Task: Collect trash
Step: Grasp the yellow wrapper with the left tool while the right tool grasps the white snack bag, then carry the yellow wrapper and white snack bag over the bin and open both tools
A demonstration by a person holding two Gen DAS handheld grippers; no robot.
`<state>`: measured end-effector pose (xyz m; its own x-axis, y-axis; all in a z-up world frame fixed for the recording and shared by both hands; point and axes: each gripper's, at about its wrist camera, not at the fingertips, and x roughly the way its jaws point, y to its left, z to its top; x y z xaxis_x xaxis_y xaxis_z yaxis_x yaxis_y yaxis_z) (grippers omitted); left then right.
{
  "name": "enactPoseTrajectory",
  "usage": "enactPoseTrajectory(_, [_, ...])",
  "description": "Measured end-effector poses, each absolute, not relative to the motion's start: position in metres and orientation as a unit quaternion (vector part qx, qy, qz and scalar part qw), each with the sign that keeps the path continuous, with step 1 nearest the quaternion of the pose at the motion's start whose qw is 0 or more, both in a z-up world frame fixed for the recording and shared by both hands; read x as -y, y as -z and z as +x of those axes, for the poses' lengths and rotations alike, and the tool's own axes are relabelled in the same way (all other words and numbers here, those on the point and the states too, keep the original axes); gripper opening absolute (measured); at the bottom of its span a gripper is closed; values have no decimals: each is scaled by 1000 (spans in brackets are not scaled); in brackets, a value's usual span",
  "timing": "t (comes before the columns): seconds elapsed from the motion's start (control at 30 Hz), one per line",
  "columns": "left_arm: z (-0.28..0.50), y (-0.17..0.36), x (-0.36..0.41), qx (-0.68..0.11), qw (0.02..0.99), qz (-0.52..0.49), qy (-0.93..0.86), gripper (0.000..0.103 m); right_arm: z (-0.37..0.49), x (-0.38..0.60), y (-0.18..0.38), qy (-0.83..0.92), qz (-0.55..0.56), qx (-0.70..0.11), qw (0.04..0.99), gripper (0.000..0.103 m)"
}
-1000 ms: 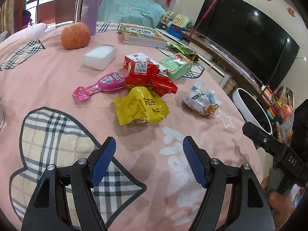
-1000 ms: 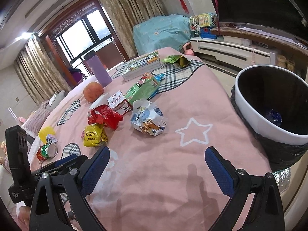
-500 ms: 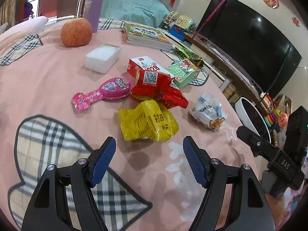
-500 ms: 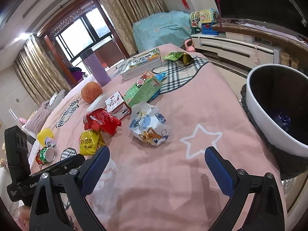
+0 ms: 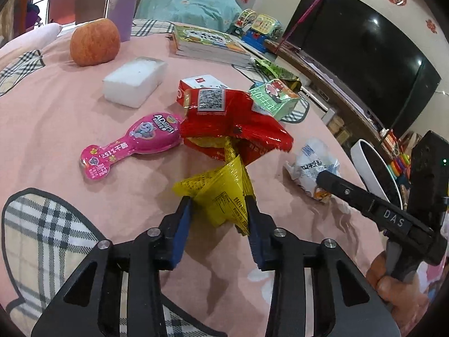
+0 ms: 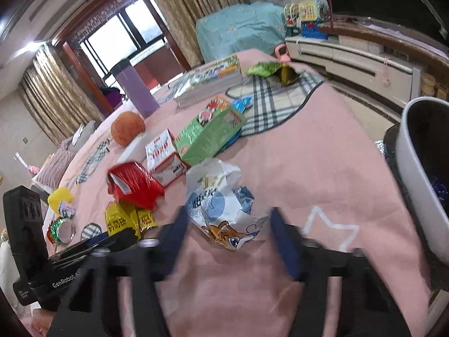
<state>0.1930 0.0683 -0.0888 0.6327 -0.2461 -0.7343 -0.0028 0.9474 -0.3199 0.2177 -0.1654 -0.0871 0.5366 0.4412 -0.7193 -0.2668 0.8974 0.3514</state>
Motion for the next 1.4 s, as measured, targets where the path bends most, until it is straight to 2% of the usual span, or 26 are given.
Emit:
enactPoseTrajectory(0.07, [191, 87, -67, -421, 893, -143, 70, 28, 215, 165, 88, -208, 96, -434, 871, 31])
enactPoseTrajectory(0.2, [182, 83, -61, -416, 896, -136, 75, 28, 205, 168, 85, -210, 96, -427, 874, 28])
enactPoseTrajectory(1.4, [174, 43, 86, -402, 890, -57, 210, 27, 141, 315, 35, -90, 148, -353, 919, 28])
